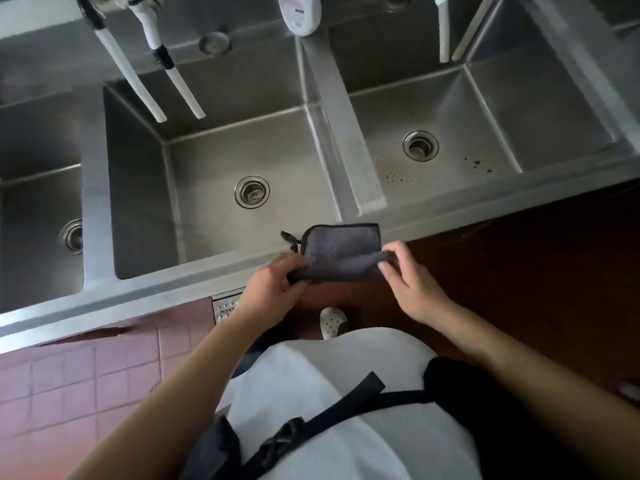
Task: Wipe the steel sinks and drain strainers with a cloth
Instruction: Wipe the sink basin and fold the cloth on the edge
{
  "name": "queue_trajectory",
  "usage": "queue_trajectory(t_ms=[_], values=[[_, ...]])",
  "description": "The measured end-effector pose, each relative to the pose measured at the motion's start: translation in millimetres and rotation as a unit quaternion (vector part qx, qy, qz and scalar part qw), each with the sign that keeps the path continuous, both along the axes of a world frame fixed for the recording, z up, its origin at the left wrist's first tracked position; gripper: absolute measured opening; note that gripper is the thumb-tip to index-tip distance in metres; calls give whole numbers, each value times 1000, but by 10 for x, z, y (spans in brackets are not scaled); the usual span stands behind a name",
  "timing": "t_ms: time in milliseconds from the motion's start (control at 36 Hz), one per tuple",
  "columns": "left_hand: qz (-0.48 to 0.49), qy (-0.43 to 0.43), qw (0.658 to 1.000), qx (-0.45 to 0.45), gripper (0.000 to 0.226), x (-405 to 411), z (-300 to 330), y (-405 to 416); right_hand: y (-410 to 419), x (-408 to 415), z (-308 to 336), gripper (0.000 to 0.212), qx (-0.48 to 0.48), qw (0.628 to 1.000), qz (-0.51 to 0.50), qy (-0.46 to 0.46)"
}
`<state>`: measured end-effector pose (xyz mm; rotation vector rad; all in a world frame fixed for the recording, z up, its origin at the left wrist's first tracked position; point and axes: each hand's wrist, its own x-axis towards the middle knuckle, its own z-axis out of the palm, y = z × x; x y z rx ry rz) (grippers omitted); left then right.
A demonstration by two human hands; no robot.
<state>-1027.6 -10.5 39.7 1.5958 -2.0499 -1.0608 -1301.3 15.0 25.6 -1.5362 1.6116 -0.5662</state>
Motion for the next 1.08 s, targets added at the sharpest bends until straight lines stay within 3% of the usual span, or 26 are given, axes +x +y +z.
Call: queue_trajectory(t_ms=[167,306,361,444,500,556,639,694,778,972,1083], values=[[80,44,994,64,23,-112,13,-260,-204,114,-60,16,-34,994,-102,3],[144,10,988,62,29,-268,20,-685,-464,185,-33,19,-83,983,-156,48],[139,-44,987,71,41,-337,-10,-767,-571,196,-13,24,-74,981,-140,116],[63,-173,983,-20,56,-436,-29,-686,-648,226,37,45,-27,973,-122,196],[-15,-189,979,-71,67,-498,-72,-525,-613,276,74,52,-99,969,-90,208],[-93,-222,968,-75,84,-525,-198,-333,-514,326,39,64,-156,960,5,232],[-136,-298,944,-38,101,-473,-411,-186,-342,274,-166,93,-46,927,187,321],[-139,-314,938,-37,103,-447,-509,-199,-291,182,-322,102,-13,902,226,369],[-120,-309,943,-41,99,-488,-577,-236,-366,189,-398,96,-34,905,212,368],[-115,-317,941,-33,81,-515,-541,-357,-607,252,-309,70,6,913,208,351],[-116,-279,953,-21,76,-463,-426,-479,-798,267,-90,54,37,925,204,319]])
